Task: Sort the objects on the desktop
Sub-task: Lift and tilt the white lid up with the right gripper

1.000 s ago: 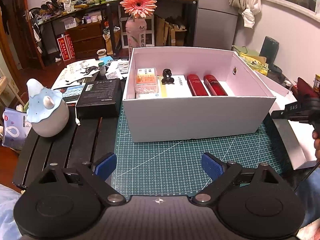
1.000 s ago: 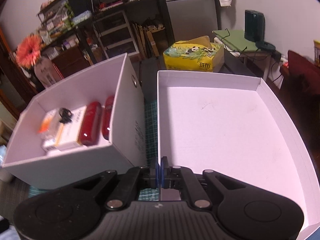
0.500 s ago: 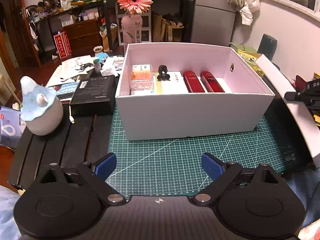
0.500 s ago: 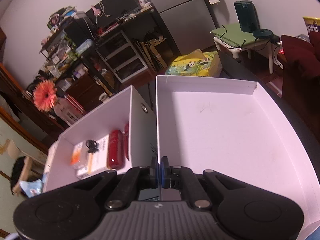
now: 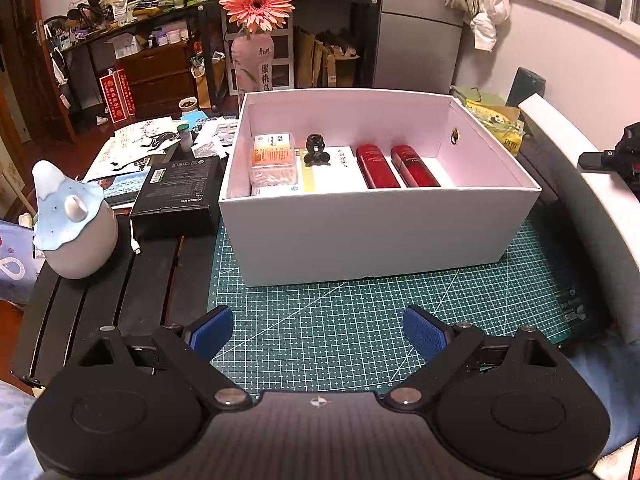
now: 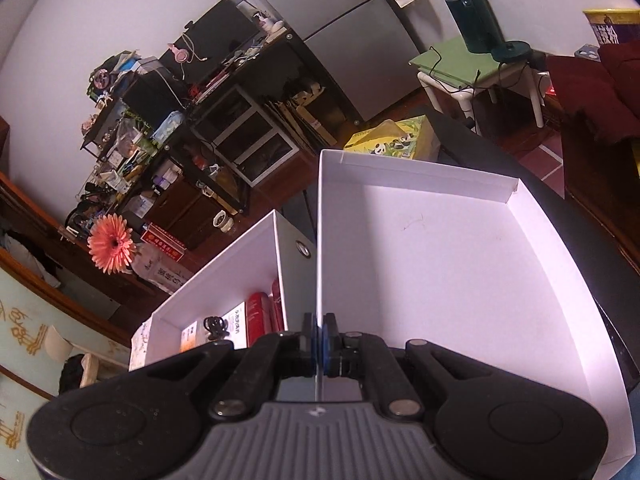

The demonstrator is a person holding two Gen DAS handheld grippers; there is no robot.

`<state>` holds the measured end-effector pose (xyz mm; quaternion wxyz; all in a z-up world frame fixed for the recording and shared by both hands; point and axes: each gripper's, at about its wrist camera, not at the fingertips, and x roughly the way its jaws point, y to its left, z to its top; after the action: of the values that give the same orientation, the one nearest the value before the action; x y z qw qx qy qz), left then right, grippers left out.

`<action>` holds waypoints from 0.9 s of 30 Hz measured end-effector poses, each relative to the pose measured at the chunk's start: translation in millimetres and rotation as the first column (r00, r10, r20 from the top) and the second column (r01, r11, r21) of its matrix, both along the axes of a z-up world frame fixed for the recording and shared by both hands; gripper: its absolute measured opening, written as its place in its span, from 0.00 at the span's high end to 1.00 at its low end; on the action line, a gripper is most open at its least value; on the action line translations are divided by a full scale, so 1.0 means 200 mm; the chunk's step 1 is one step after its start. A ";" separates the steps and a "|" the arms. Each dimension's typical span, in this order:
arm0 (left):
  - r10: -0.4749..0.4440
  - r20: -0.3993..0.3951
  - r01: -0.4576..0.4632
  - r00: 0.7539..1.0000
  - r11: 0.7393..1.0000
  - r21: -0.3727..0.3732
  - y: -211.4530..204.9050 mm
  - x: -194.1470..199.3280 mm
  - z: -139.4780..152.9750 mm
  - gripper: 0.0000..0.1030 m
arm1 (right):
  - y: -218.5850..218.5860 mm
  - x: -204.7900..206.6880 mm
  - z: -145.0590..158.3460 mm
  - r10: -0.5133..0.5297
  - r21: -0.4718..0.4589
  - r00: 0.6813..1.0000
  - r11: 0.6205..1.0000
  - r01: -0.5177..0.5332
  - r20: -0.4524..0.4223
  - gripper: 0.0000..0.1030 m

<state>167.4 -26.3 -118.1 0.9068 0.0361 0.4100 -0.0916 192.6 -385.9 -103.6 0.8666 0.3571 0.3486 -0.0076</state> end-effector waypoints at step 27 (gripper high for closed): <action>0.035 -0.003 -0.035 0.999 0.998 -0.048 0.04 0.01 0.03 0.10 | 0.04 0.02 0.50 0.035 0.050 0.988 0.998 -0.043 0.153 0.97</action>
<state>169.6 -18.3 -112.3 0.9085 0.0071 0.4091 -0.0855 196.9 -377.3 -3.3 0.8809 0.3724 0.2885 0.0460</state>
